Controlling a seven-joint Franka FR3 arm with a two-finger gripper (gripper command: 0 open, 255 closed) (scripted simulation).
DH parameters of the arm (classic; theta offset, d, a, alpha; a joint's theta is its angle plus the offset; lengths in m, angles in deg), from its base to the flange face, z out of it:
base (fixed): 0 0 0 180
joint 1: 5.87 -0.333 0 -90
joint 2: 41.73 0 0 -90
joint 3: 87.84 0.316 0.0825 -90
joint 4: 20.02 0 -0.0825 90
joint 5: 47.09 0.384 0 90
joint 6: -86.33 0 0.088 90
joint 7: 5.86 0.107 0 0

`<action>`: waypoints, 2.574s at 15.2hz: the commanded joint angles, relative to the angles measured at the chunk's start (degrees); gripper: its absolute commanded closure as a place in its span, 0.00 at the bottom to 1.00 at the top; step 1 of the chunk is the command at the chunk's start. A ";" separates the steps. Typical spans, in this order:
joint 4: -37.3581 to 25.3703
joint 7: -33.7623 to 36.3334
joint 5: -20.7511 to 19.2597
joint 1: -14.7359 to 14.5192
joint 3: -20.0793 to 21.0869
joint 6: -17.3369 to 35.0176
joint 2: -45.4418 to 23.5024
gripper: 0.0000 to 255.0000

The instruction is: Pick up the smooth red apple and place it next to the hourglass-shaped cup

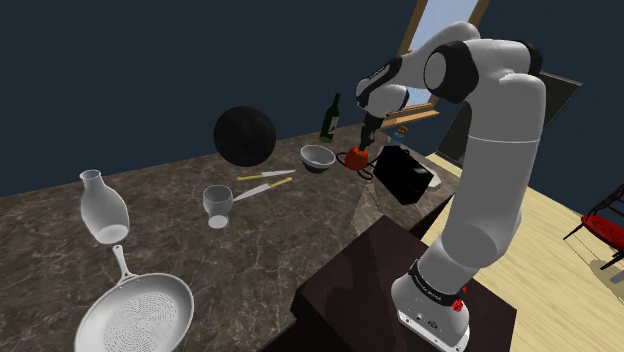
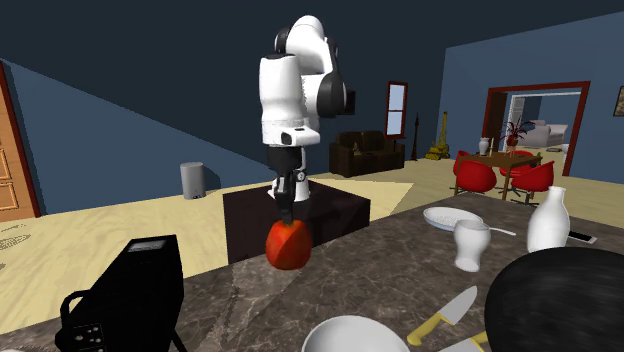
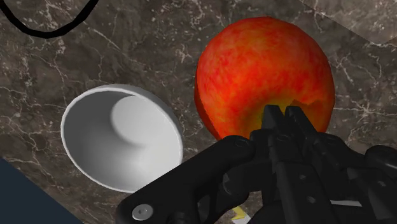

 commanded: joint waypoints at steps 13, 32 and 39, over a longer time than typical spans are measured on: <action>2.72 7.56 -6.88 -5.50 -1.81 -4.42 9.25 1.00; 20.57 40.43 -18.43 -21.70 8.94 1.10 25.55 1.00; 21.07 50.95 -18.48 -26.57 14.56 1.43 25.82 1.00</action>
